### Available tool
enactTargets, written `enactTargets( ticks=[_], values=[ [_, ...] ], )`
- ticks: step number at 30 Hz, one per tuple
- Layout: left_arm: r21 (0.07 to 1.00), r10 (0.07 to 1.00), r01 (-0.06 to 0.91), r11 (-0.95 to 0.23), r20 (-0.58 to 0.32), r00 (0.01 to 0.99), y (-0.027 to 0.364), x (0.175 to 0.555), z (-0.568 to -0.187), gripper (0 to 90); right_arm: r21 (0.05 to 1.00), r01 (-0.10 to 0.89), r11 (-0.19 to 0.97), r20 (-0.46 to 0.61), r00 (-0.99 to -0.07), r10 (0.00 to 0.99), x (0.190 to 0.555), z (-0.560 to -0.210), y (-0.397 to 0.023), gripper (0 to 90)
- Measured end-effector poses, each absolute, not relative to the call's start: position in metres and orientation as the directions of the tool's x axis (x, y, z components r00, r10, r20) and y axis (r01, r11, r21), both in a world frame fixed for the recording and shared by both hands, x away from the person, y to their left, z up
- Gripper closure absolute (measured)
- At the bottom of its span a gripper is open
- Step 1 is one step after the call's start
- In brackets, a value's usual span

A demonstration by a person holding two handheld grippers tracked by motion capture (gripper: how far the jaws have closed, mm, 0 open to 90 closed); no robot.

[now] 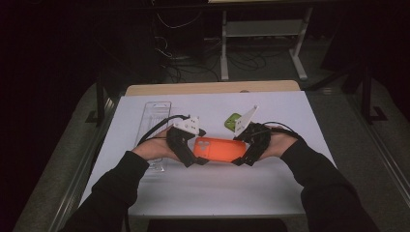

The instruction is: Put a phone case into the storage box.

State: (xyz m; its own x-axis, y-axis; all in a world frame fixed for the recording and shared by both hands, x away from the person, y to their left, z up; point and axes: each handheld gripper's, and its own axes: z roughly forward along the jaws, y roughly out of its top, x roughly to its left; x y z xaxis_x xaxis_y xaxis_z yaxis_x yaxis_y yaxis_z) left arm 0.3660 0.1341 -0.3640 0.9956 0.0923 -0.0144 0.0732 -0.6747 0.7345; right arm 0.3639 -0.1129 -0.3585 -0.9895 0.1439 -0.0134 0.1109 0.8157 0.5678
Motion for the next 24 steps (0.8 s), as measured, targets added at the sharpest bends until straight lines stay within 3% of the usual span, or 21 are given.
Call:
enactTargets(
  ticks=[10,24],
  values=[
    [0.697,0.055,0.046,-0.715,-0.009,0.998,0.128,0.365,-0.372,0.0,0.571,0.089,0.816,-0.007,-0.994,0.113,0.361,-0.353,-0.104,15.4],
    [0.681,0.043,0.037,-0.731,-0.007,0.999,0.130,0.365,-0.374,10.9,0.572,0.068,0.817,-0.009,-0.996,0.090,0.360,-0.349,-0.099,15.4]
  ],
)
